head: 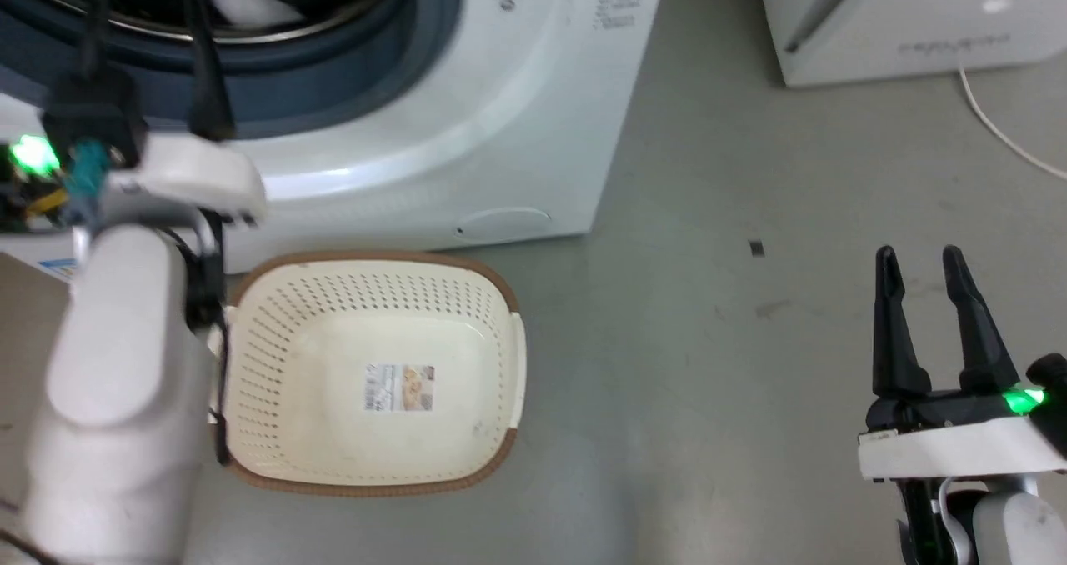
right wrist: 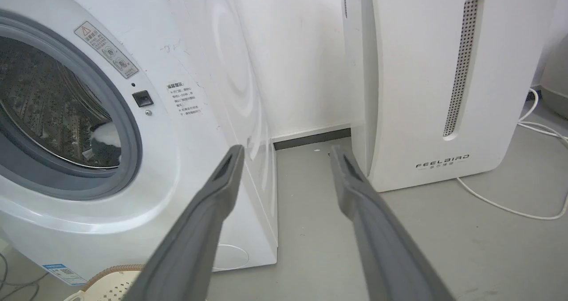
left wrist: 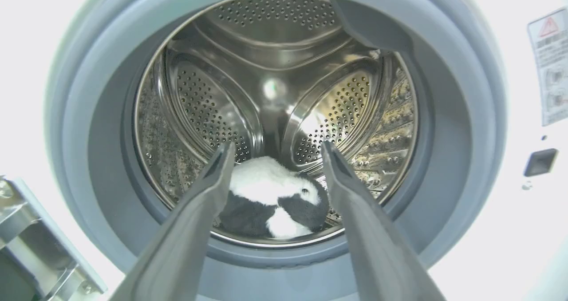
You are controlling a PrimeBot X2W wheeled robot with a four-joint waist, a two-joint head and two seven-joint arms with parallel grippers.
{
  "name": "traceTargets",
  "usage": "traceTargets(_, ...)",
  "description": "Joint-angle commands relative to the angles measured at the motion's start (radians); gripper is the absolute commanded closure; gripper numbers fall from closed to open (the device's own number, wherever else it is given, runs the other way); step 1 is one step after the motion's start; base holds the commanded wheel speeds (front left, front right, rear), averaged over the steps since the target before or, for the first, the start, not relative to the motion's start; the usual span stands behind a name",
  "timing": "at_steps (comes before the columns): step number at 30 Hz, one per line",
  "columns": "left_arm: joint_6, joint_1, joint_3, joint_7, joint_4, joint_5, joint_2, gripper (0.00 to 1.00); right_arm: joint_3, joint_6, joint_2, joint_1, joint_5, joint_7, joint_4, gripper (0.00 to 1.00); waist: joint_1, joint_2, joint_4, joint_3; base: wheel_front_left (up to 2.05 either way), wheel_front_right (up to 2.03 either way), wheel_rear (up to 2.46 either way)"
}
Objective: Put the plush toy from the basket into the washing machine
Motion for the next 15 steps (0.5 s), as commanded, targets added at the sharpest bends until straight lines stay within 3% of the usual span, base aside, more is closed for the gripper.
traceTargets(1,0.006,0.037,0.002,0.002,-0.017,0.005,-0.008,0.0,-0.006,-0.001,-0.001,0.016,-0.01,-0.004,-0.004,0.0,0.0,0.0,0.033,-0.041,0.0,0.0,0.0)
traceTargets(11,0.023,0.307,-0.01,0.002,-0.146,0.059,-0.084,0.0,-0.035,-0.001,-0.001,0.075,-0.078,-0.004,-0.029,0.0,0.0,0.0,0.102,-0.15,0.0,0.0,0.0)
traceTargets(15,0.009,0.389,-0.02,0.002,-0.171,0.066,-0.107,0.0,-0.048,-0.001,-0.001,0.1,-0.091,-0.004,-0.024,0.0,0.0,0.0,0.128,-0.183,0.0,0.0,0.0)
